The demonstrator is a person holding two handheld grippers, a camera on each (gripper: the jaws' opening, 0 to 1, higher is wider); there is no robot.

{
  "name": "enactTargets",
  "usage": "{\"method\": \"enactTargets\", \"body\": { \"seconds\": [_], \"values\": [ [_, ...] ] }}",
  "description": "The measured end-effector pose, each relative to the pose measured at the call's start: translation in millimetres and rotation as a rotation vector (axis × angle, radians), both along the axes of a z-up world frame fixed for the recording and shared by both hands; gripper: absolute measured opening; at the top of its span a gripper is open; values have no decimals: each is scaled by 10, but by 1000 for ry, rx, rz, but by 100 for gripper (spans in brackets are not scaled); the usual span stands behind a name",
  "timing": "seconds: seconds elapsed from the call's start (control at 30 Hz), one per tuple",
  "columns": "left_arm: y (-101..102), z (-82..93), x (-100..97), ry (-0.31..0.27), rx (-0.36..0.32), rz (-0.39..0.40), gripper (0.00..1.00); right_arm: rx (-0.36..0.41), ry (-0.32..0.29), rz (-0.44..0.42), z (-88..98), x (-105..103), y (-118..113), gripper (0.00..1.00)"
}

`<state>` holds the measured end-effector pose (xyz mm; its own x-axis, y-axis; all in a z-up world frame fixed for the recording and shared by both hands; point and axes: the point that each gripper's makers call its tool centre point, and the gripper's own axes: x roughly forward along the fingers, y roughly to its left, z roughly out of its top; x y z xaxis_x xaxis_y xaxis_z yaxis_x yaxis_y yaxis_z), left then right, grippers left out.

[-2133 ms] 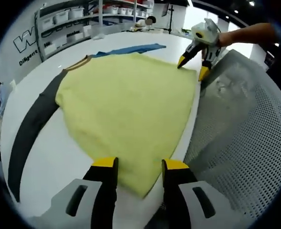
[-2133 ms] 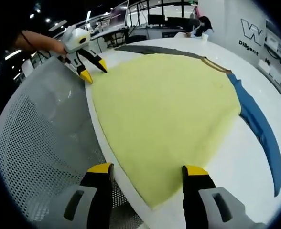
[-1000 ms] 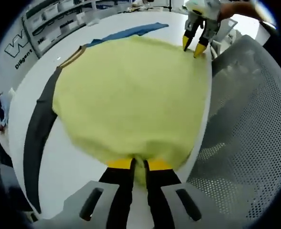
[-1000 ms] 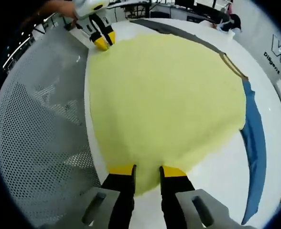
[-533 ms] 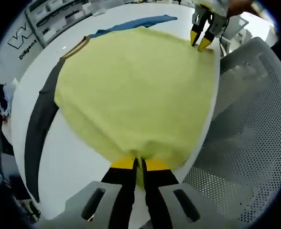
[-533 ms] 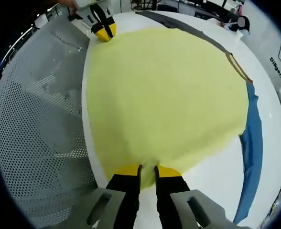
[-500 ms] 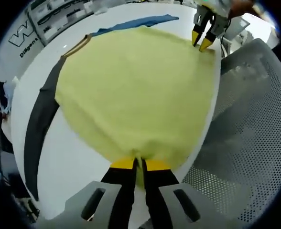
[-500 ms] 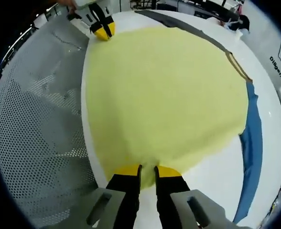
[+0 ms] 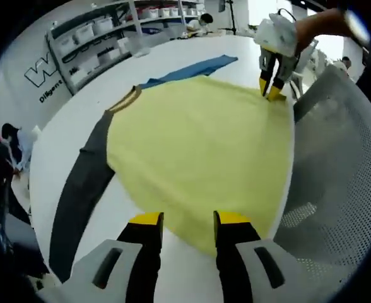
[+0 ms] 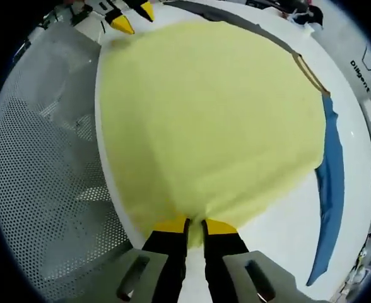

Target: Fold the garment on the visible template until the final outline fits inside the template.

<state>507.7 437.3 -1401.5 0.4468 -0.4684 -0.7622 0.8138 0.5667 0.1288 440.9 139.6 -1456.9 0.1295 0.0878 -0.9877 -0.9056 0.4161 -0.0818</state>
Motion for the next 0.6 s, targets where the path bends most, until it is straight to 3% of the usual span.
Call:
{"method": "enactTargets", "body": {
  "seconds": [0.13, 0.23, 0.37, 0.6],
  "values": [
    [132, -5, 83, -3, -10, 9, 47, -9, 30, -28, 3, 26, -10, 1],
    [242, -51, 133, 6, -15, 57, 54, 11, 51, -103, 3, 35, -16, 1],
    [378, -155, 219, 14, -31, 126, 69, 28, 41, -82, 7, 38, -19, 1],
    [596, -237, 344, 12, -52, 212, 71, 29, 18, -90, -2, 49, -8, 1]
  ]
}}
